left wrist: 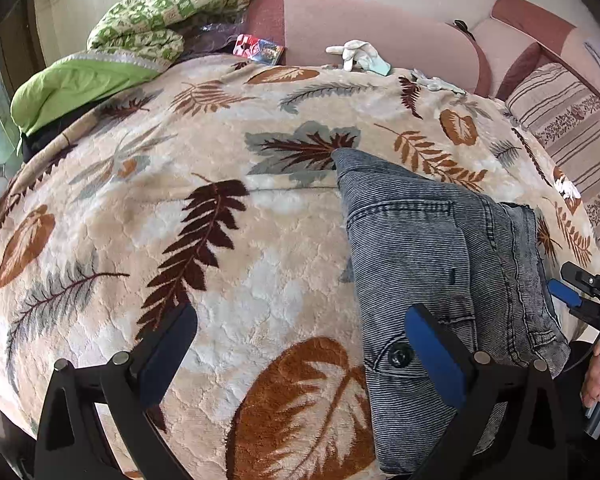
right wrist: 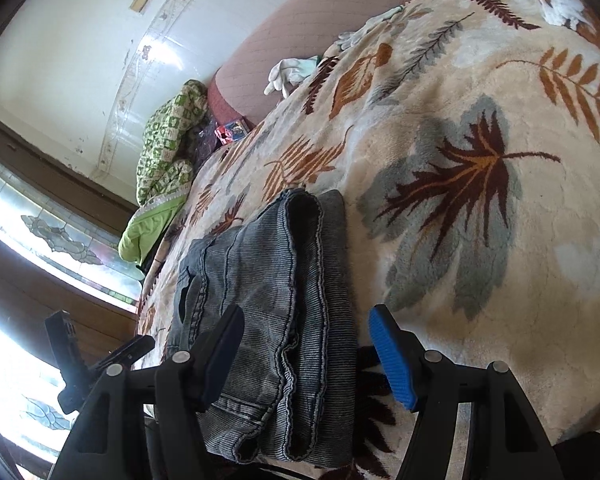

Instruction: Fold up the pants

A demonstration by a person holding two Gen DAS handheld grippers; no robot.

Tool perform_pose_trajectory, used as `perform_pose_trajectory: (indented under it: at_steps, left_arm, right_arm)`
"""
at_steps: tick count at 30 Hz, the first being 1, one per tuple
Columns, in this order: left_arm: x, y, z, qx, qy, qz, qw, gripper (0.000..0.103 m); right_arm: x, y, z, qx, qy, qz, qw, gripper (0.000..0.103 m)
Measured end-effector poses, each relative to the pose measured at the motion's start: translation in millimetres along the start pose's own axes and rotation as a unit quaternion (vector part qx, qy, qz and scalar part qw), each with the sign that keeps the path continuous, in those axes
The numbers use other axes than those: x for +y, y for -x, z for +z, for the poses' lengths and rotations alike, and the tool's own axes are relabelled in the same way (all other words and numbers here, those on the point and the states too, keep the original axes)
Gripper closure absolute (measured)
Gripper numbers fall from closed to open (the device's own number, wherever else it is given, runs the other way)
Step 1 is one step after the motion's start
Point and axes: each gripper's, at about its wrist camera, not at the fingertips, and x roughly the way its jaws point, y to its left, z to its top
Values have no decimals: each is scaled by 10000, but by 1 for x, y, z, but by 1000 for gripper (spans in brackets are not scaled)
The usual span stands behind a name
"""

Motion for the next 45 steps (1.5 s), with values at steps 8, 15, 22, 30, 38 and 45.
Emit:
perform_pose_trajectory:
  at_steps: [8, 15, 22, 30, 38, 45]
  left_arm:
    - [2, -16, -3, 270, 241, -788, 9962, 0]
    - [-17, -20, -2, 256, -31, -748, 9969, 0]
    - [-31, -24, -4, 267, -248, -725, 9967, 0]
    - [-40, -20, -1, 104, -503, -519, 9973, 0]
    - [-53, -17, 1, -75, -821, -263, 9962, 0]
    - [-58, -20, 2, -126, -894, -288, 9955, 0]
  right_arm:
    - [-19, -5, 6, 143, -526, 116, 9984, 34]
    - [-26, -7, 7, 187, -701, 296, 9969, 33]
    - [-23, -9, 6, 286, -614, 353, 9971, 33]
    - [-13, -16, 4, 366, -415, 321, 9980, 32]
    - [-9, -22, 4, 451, -345, 374, 9977, 31]
    - [-2, -28, 2, 527, -205, 428, 9975, 28]
